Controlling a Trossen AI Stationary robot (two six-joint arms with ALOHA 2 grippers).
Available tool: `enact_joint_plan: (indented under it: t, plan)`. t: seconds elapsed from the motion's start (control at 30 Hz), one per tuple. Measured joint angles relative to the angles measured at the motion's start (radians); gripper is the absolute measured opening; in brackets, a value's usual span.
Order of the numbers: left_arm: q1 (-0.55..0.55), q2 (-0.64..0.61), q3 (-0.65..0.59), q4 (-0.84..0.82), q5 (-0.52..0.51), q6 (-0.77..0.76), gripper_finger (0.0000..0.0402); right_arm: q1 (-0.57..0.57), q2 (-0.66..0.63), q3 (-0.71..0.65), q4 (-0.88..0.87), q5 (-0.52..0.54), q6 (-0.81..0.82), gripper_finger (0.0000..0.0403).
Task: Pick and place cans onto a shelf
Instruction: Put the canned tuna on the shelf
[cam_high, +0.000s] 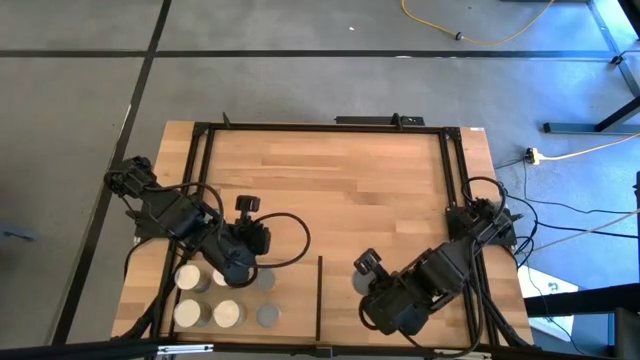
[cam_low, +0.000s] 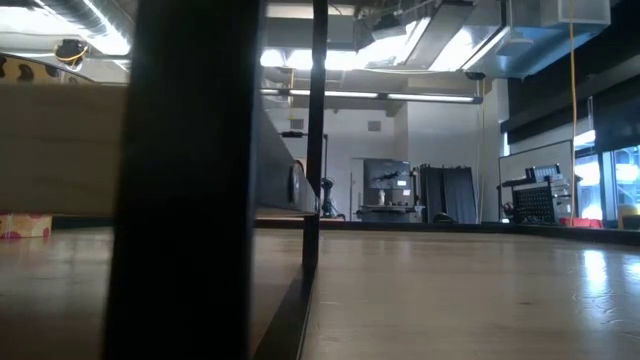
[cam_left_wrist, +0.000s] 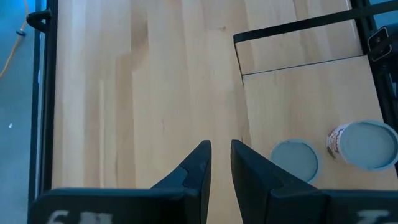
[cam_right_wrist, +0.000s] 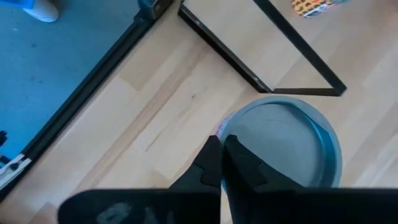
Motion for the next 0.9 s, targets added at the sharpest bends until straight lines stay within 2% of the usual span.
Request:
enact_joint_plan:
  t: [0.33, 0.53, 0.67, 0.9]
  plan:
    - [-0.04, 0.0, 0.0, 0.0, -0.003, -0.046, 0.0055, -0.022, -0.012, 0.0, 0.0, -0.038, -0.032, 0.0004]
    - [-0.073, 0.0, 0.0, -0.01, -0.022, -0.043, 0.0055, -0.095, -0.012, 0.0, 0.0, -0.036, 0.024, 0.0004]
    - [-0.095, 0.0, 0.0, -0.081, -0.041, -0.022, 0.0055, -0.15, -0.012, 0.0, 0.0, -0.034, 0.078, 0.0004]
    - [-0.111, 0.0, 0.0, -0.139, -0.046, -0.014, 0.0055, -0.21, -0.013, 0.0, 0.001, -0.035, 0.084, 0.0004]
